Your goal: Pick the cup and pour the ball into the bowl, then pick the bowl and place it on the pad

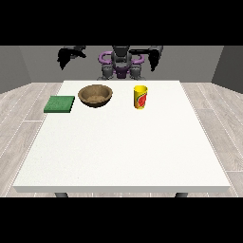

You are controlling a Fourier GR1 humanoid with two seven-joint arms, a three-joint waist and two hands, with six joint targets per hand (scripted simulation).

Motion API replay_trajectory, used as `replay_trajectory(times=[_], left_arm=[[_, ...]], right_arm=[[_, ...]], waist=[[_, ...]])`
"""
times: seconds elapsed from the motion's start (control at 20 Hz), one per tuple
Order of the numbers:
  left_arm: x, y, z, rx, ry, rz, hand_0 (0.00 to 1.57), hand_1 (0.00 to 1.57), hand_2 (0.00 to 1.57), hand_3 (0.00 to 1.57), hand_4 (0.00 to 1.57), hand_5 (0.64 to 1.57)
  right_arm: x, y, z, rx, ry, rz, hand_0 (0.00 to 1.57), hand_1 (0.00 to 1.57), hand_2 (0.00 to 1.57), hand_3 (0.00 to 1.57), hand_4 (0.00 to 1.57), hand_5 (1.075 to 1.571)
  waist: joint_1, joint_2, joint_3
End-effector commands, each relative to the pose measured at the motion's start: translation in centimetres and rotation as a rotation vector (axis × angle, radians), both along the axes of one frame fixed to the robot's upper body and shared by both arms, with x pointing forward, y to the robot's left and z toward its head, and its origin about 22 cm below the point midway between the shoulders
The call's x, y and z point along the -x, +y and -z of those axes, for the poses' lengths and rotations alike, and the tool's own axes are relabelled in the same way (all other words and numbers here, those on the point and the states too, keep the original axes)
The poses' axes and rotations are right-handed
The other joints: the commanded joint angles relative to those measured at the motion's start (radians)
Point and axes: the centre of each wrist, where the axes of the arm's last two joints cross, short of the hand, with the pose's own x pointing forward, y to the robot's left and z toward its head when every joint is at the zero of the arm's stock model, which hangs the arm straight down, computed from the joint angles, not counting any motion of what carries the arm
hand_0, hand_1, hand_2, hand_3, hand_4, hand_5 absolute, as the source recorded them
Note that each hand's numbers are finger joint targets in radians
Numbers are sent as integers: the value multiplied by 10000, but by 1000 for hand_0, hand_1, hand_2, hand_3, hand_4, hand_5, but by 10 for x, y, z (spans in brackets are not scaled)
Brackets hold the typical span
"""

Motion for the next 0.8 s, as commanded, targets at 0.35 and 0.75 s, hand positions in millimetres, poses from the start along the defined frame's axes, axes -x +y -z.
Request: replay_trajectory(times=[0.35,0.75], left_arm=[[-23,26,84,-297,-245,-677,0,0,0,0,0,1469],[-39,33,120,-84,-670,-1261,0,0,0,0,0,1450]], right_arm=[[-17,-7,-6,156,-362,-186,0,0,0,0,203,1571],[-26,-31,-35,433,-1161,-677,0,0,0,0,200,1571]], waist=[[-247,346,-4],[-932,1171,-7]])
